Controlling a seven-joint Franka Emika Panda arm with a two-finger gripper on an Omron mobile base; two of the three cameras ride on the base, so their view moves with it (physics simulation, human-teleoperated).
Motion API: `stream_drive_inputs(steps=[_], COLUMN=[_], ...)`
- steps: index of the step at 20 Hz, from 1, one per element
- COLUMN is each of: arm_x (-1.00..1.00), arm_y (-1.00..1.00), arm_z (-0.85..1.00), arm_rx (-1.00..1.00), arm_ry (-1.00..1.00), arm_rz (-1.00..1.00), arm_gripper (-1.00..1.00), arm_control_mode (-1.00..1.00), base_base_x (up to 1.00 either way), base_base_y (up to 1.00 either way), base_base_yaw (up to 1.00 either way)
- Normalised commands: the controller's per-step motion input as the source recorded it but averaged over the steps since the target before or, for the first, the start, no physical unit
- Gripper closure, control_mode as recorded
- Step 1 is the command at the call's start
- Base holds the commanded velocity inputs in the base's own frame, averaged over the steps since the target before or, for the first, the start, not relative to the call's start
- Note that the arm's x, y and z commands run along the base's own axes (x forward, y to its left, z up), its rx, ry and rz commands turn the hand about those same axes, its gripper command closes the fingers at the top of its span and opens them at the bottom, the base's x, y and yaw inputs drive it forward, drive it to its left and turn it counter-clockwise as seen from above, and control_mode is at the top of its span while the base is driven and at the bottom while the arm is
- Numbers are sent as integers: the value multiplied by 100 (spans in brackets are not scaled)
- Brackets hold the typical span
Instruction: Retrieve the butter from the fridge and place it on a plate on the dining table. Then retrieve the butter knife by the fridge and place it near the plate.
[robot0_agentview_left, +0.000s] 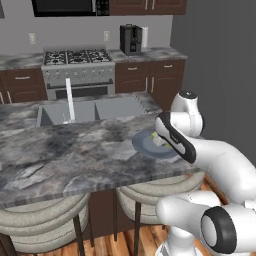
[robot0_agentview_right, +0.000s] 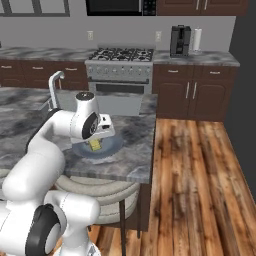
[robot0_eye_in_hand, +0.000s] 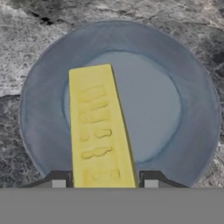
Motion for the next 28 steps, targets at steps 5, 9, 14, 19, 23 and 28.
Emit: stream_drive_inputs(steps=[5, 9, 14, 19, 23, 28], arm_x=[5, 20, 26, 22, 16, 16], arm_y=[-2, 0, 0, 0, 0, 0], arm_z=[-20, -4, 0, -4, -15, -12], arm_rx=[-1, 0, 0, 0, 0, 0], arm_ry=[0, 0, 0, 0, 0, 0], arm_rz=[2, 6, 3, 3, 2, 2], arm_gripper=[100, 100, 100, 100, 100, 100], arm_control_mode=[-100, -100, -100, -100, -100, -100], base_base_x=[0, 0, 0, 0, 0, 0], base_base_y=[0, 0, 0, 0, 0, 0], base_base_yaw=[0, 0, 0, 0, 0, 0])
